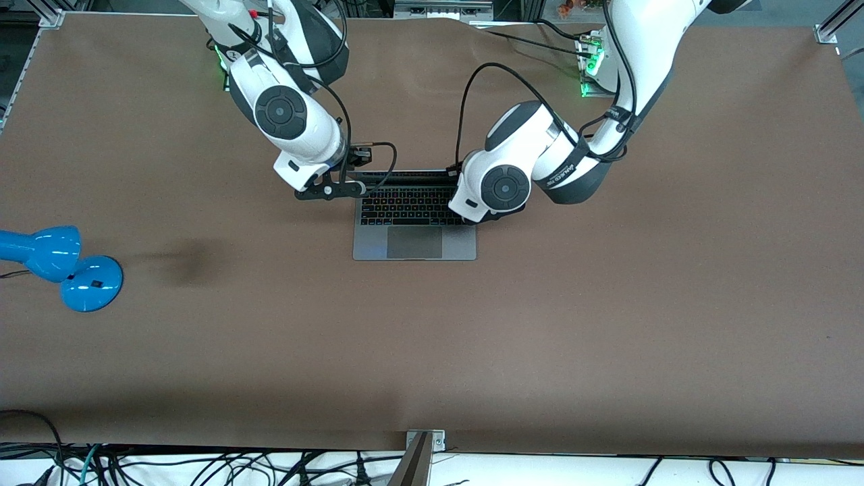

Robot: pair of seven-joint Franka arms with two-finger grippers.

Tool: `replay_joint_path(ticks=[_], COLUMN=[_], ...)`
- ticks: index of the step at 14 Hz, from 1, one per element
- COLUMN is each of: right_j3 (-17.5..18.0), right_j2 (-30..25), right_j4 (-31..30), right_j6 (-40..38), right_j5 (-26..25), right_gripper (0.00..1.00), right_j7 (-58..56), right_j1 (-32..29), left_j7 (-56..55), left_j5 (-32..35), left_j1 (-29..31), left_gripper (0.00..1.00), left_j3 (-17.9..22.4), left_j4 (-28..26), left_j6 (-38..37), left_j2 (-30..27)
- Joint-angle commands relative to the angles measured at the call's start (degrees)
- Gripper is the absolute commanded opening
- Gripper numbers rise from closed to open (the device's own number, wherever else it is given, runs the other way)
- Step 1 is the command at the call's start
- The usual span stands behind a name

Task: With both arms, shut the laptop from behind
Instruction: 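Lower both grippers behind the screen and push it toward the keyboard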

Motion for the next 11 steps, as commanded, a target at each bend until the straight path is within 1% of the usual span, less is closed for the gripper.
replay_joint_path(ticks=[1,5,10,11], right_j3=[0.1,0.1,-1.1,-1.1], right_j2=[3.1,7.5,10.0,10.3], right_j4=[2.8,6.3,8.5,8.6], right_j6=[1.1,1.1,1.1,1.2], right_j5=[-1.3,-4.6,-6.8,-7.3], right_gripper=[0.00,0.00,0.00,0.00], right_j7=[0.4,0.4,0.3,0.4], right_j1=[0.0,0.0,0.0,0.0], left_j7=[0.1,0.2,0.2,0.1], left_j5=[1.3,1.8,2.4,2.5], left_j1=[-0.3,-0.4,-0.4,-0.4], left_gripper=[0.00,0.00,0.00,0.00], left_j3=[0.4,1.4,1.9,2.3], left_j4=[3.3,4.8,6.2,6.2], left_j6=[-0.5,-0.3,1.1,2.5], left_j2=[2.9,4.4,6.2,6.3])
